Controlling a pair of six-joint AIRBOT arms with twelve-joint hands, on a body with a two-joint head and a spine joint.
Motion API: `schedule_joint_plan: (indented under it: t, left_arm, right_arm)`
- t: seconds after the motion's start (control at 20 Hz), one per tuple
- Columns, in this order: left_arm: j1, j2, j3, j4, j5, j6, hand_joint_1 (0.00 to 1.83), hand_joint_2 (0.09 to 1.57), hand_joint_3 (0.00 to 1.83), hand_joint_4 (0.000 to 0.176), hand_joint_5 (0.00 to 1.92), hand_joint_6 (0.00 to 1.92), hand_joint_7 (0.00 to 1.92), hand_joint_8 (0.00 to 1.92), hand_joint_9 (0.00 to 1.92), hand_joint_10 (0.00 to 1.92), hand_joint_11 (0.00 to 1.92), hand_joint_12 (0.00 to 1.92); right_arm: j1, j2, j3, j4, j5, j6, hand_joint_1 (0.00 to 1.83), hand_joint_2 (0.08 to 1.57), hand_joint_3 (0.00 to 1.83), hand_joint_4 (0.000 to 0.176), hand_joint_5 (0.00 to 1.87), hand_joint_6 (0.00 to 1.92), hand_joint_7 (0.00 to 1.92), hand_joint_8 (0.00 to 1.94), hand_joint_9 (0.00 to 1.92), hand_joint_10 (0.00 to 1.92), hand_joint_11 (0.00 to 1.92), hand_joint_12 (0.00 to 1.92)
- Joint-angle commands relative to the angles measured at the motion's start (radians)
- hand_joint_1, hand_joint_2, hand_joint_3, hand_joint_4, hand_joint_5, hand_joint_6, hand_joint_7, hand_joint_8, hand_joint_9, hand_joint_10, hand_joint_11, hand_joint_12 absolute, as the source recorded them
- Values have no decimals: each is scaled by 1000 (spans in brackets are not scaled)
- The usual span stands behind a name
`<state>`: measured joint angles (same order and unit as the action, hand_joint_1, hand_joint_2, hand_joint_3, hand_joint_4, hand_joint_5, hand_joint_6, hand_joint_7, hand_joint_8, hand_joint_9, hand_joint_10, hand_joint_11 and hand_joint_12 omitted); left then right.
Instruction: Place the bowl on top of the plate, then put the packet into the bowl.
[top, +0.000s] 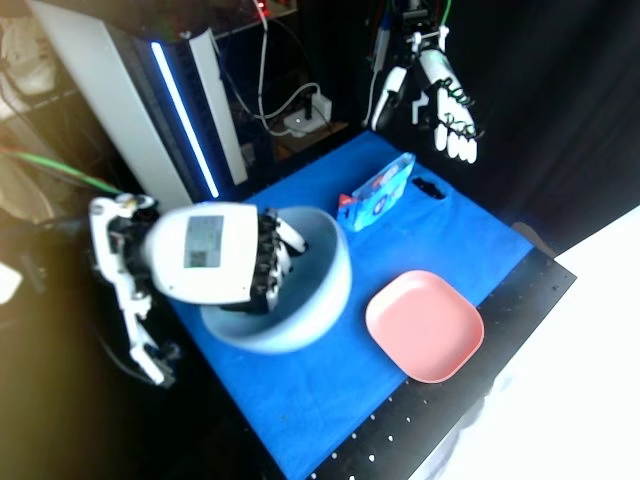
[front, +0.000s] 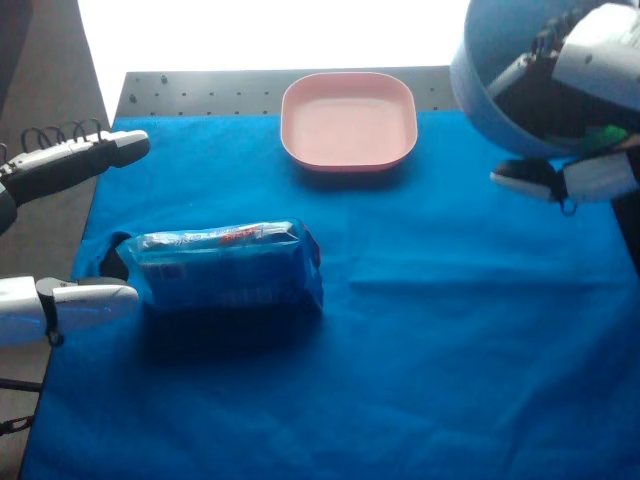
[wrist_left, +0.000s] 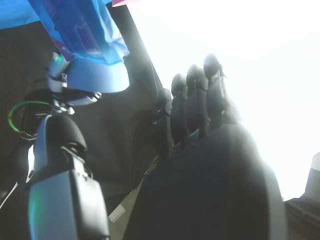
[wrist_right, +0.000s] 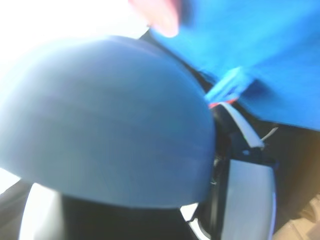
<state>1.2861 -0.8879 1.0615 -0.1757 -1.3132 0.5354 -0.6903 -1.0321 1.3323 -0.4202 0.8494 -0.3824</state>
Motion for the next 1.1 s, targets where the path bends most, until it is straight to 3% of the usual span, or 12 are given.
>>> schedule_joint_plan:
  t: [0.0, 0.1, 0.15, 0.3, 0.4, 0.55, 0.6, 0.65, 0.9, 0.95, 1.0, 1.05]
  left_arm:
    - [-10, -6, 6, -12, -132, -5, 840, 978, 1, 34, 290, 2, 233, 2, 145, 3, 0, 244]
    - [-10, -6, 7, -12, -132, -5, 841, 972, 0, 39, 302, 3, 240, 2, 159, 4, 0, 290]
    - [-11, -7, 7, -12, -131, -5, 837, 973, 0, 40, 301, 2, 235, 0, 153, 1, 0, 275]
    - [-11, -10, 10, -11, -128, -6, 824, 970, 0, 32, 281, 0, 231, 1, 158, 2, 0, 321]
    - [-13, -11, 11, -10, -126, -6, 819, 963, 0, 32, 273, 1, 232, 1, 164, 2, 0, 345]
    - [-17, -12, 14, -7, -123, -6, 839, 959, 0, 21, 280, 1, 237, 0, 171, 1, 0, 374]
    - [-19, -13, 15, -6, -121, -6, 842, 964, 1, 30, 277, 0, 224, 0, 159, 0, 0, 346]
    - [-20, -14, 17, -5, -118, -6, 842, 968, 3, 34, 277, 0, 221, 0, 155, 0, 0, 338]
    - [-32, -18, 24, 3, -112, -8, 841, 957, 0, 44, 286, 1, 240, 2, 174, 3, 0, 383]
    - [-39, -20, 26, 7, -106, -9, 852, 961, 0, 41, 287, 1, 240, 2, 176, 4, 0, 385]
    - [-45, -22, 29, 12, -101, -10, 854, 961, 0, 41, 288, 2, 241, 2, 176, 3, 0, 386]
    - [-55, -25, 32, 18, -94, -10, 854, 961, 0, 42, 288, 1, 243, 3, 178, 4, 0, 388]
  right_arm:
    - [23, -12, 10, 45, 108, -2, 1180, 553, 1639, 0, 1007, 1875, 1232, 1941, 1571, 1921, 1597, 1921]
    - [43, -46, 40, 53, 107, -3, 1121, 919, 1110, 0, 1149, 1919, 1390, 1941, 1535, 1921, 1537, 1921]
    - [52, -66, 56, 57, 106, -3, 1016, 752, 1323, 0, 916, 1921, 1397, 1941, 1536, 1921, 1547, 1921]
    - [83, -124, 97, 59, 88, -3, 1360, 1039, 807, 0, 1218, 1921, 1389, 1941, 1539, 1921, 1540, 1921]
    - [106, -163, 125, 59, 67, -3, 1166, 1108, 762, 0, 1189, 1921, 1353, 1941, 1486, 1921, 1458, 1921]
    - [137, -220, 171, 59, 21, -3, 93, 1386, 215, 0, 1226, 1921, 1403, 1941, 1509, 1921, 1414, 1921]
    - [144, -241, 189, 59, 7, -3, 953, 747, 1279, 0, 1016, 1828, 1100, 1941, 1425, 1921, 1392, 1921]
    - [154, -267, 212, 59, -11, -3, 1290, 671, 1409, 16, 1064, 1902, 954, 1941, 1351, 1921, 1395, 1921]
    - [184, -365, 288, 59, -80, -3, 1622, 376, 1742, 14, 1177, 1921, 1113, 1871, 1156, 1921, 1388, 1921]
    - [186, -378, 301, 59, -96, -3, 1454, 527, 1606, 19, 1168, 1897, 1027, 1927, 1325, 1921, 1426, 1921]
    - [187, -386, 310, 59, -106, -3, 1425, 541, 1617, 31, 1175, 1859, 1036, 1938, 1400, 1921, 1469, 1921]
    - [188, -395, 320, 59, -121, -3, 1607, 353, 1788, 93, 1198, 1814, 1154, 1836, 1260, 1921, 1476, 1921]
